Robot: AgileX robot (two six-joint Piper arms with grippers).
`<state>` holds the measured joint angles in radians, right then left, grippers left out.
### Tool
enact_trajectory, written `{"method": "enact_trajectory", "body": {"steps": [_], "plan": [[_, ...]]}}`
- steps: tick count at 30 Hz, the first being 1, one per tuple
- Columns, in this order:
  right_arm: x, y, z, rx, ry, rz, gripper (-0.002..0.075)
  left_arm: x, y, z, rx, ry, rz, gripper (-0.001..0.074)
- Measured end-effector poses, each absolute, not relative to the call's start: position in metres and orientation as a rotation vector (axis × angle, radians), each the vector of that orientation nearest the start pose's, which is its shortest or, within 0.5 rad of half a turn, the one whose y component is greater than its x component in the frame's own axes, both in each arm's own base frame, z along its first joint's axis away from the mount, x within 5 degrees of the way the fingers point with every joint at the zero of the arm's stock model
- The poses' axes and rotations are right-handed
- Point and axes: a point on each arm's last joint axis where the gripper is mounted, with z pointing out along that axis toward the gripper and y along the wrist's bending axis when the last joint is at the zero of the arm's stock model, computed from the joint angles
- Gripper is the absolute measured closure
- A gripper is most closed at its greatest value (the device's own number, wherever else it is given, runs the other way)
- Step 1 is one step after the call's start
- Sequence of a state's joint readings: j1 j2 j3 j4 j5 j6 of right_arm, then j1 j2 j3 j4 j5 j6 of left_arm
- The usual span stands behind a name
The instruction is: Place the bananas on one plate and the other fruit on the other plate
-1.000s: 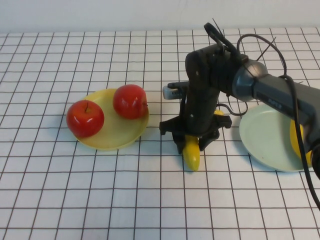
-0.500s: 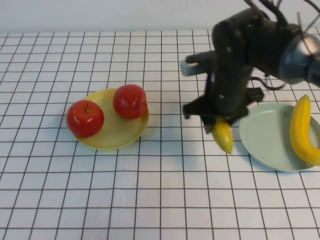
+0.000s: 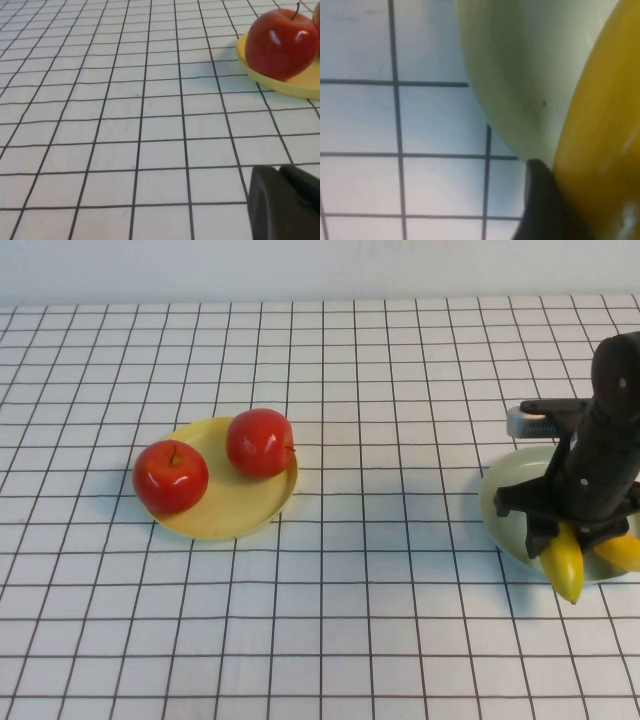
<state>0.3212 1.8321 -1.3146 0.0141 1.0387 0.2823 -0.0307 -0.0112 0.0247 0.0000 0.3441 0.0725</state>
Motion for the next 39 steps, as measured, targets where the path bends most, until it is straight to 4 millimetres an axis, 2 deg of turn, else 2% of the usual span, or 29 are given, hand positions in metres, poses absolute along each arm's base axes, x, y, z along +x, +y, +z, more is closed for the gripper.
{"method": "enact_trajectory", "body": {"steps": [8,13,18,21,24,26,29,30,32,35,39], "plan": [[0.347,0.102,0.210,-0.023,2.992,0.083,0.0405,0.053,-0.002,0.174,0.095,1.839,0.029,0.0738],[0.349,0.102,0.206,-0.052,2.995,0.079,0.0339,0.053,-0.002,0.174,0.095,1.839,0.029,0.0738],[0.348,0.102,0.207,-0.092,3.000,0.076,0.0322,0.053,-0.002,0.174,0.095,1.839,0.029,0.0738],[0.344,0.102,0.216,-0.108,2.986,0.106,0.0337,0.053,-0.002,0.174,0.095,1.839,0.029,0.0738],[0.335,0.103,0.241,-0.131,2.914,0.151,0.0413,0.053,-0.002,0.174,0.095,1.839,0.029,0.0738],[0.322,0.106,0.259,-0.216,2.833,0.170,0.0494,0.053,-0.002,0.174,0.095,1.839,0.029,0.0738],[0.292,0.110,0.283,-0.288,2.693,0.221,0.0641,0.053,-0.002,0.174,0.095,1.839,0.029,0.0738],[0.274,0.111,0.288,-0.295,2.618,0.263,0.0680,0.053,-0.002,0.174,0.095,1.839,0.029,0.0738],[0.243,0.109,0.300,-0.290,2.474,0.343,0.0713,0.053,-0.002,0.174,0.095,1.839,0.029,0.0738],[0.196,0.105,0.306,-0.273,2.258,0.477,0.0732,0.053,-0.002,0.174,0.095,1.839,0.029,0.0738],[0.139,0.085,0.304,-0.268,2.093,0.576,0.0739,0.053,-0.002,0.174,0.095,1.839,0.029,0.0738]]}}
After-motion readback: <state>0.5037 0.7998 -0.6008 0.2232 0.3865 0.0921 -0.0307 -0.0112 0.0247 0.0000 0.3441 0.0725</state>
